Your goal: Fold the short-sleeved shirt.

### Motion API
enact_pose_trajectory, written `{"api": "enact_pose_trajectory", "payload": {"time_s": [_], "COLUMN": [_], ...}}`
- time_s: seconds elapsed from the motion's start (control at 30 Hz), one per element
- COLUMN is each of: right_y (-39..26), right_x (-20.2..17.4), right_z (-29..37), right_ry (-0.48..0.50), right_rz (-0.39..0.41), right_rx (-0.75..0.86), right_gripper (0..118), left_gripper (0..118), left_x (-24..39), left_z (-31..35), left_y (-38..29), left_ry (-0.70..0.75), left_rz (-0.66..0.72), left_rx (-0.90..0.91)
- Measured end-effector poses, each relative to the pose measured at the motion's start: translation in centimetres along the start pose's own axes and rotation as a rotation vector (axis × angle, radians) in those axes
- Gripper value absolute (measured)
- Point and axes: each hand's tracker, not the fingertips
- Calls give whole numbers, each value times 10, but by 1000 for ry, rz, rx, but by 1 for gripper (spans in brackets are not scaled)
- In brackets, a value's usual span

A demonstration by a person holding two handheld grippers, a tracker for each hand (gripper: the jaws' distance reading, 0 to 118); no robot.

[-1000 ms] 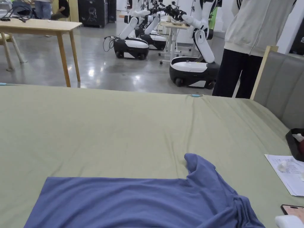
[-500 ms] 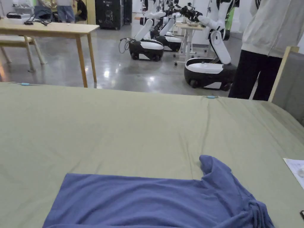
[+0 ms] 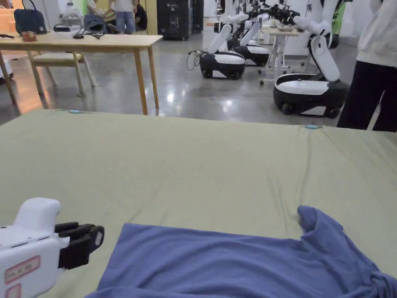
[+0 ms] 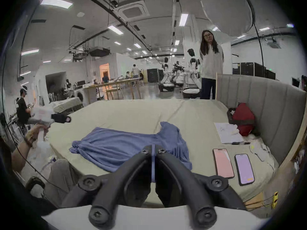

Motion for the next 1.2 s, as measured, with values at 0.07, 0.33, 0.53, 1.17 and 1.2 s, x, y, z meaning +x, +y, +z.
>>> {"api": "enact_pose_trajectory", "payload": {"time_s": [0.07, 0.33, 0.53, 1.17, 1.2], "right_y": [3, -7, -12, 42, 39], "right_x": [1, 20, 31, 128, 133], "right_z": [-4, 1, 4, -307, -330], "right_ry": [13, -43, -107, -57, -63], "right_rz": [-6, -36, -52, 54, 44], "right_rx": [-8, -41, -104, -416, -468], "right_gripper": [4, 5, 5, 30, 62], "left_gripper": [84, 107, 85, 4, 4], "left_x": [-7, -25, -31, -8, -8], "left_z": [-46, -213, -239, -187, -185], "left_y": [16, 14, -2, -8, -8], "left_ry": [-2, 99, 94, 64, 61], "left_rz": [-37, -163, -128, -217, -215], "left_rx": [-41, -310, -385, -255, -257]}}
